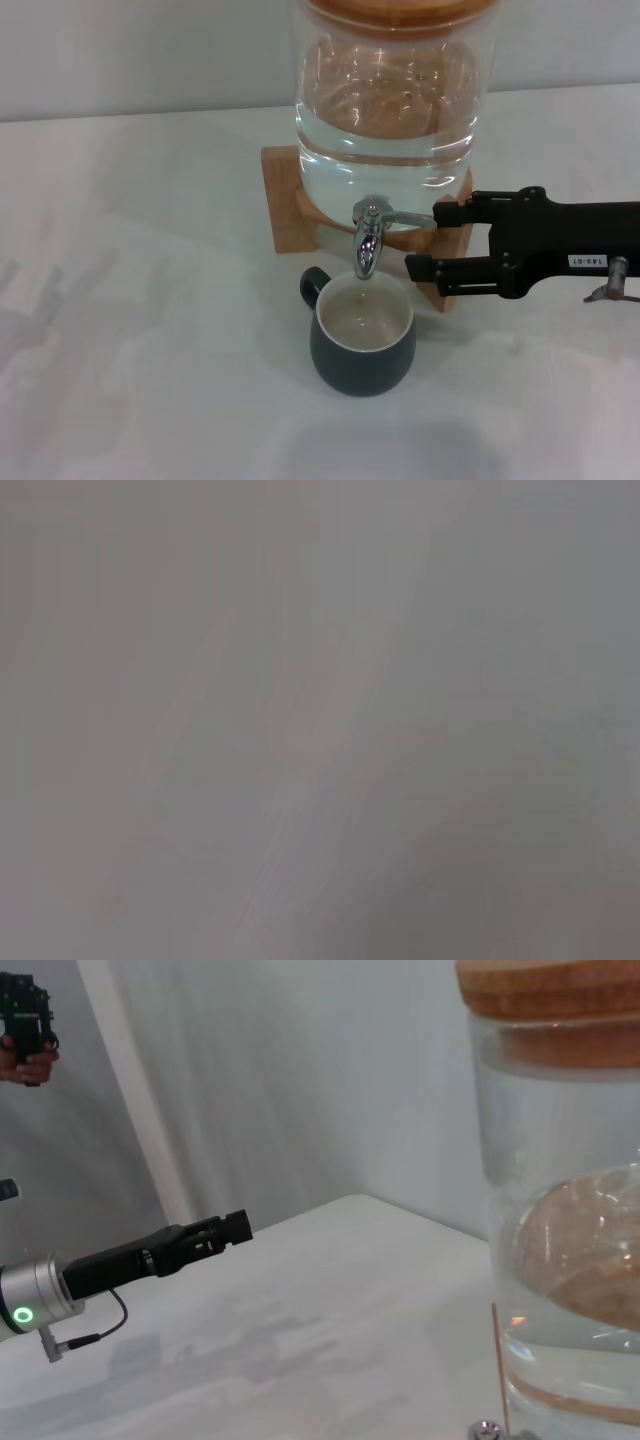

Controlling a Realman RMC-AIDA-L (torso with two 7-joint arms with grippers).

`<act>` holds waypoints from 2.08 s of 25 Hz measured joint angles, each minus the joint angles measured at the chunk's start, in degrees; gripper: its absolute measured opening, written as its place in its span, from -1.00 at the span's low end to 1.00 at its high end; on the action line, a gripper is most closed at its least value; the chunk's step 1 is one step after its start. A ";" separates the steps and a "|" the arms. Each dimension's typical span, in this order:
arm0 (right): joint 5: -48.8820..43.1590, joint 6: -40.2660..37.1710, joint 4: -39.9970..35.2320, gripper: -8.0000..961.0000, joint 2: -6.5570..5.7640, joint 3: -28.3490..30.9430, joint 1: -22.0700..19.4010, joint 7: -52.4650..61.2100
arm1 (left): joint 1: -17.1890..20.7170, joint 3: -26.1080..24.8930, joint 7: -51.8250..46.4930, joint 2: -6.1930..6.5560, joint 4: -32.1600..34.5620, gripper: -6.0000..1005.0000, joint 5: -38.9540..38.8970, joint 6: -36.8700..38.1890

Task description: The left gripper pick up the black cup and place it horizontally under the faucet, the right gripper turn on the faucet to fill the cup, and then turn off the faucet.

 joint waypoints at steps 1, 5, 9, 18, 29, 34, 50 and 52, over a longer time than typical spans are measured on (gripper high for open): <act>-0.08 -0.04 -0.11 0.60 0.00 -0.17 0.02 0.07 | 0.01 0.00 0.00 0.00 0.00 0.19 0.00 -0.02; -0.11 -0.06 -0.62 0.60 -0.01 -1.17 0.06 0.37 | 0.01 -0.02 0.00 0.00 0.02 0.19 -0.01 -0.07; -0.13 0.05 -1.46 0.60 0.00 -2.12 0.04 0.63 | -0.01 -0.02 0.39 0.00 0.02 0.18 -0.01 -0.30; -0.19 0.17 -3.92 0.60 -0.06 -4.70 -0.22 1.58 | -0.25 -0.02 0.53 0.00 0.02 0.18 -0.01 -0.31; -0.24 -0.02 -4.19 0.60 -0.09 -5.34 -0.18 1.77 | -0.47 -0.02 0.55 0.00 0.02 0.18 -0.01 -0.32; -0.33 0.17 -4.26 0.60 -0.09 -4.24 -0.82 1.18 | -0.28 -0.02 0.62 0.00 -0.04 0.18 -0.01 -0.31; 5.28 0.29 -5.03 0.60 0.45 -0.56 -8.93 -8.47 | -0.17 -0.31 1.93 0.00 -0.07 0.18 -0.25 0.30; 7.65 0.14 -4.75 0.60 0.53 -0.55 -10.32 -10.72 | -0.12 -0.36 1.93 0.00 -0.08 0.18 -0.32 0.31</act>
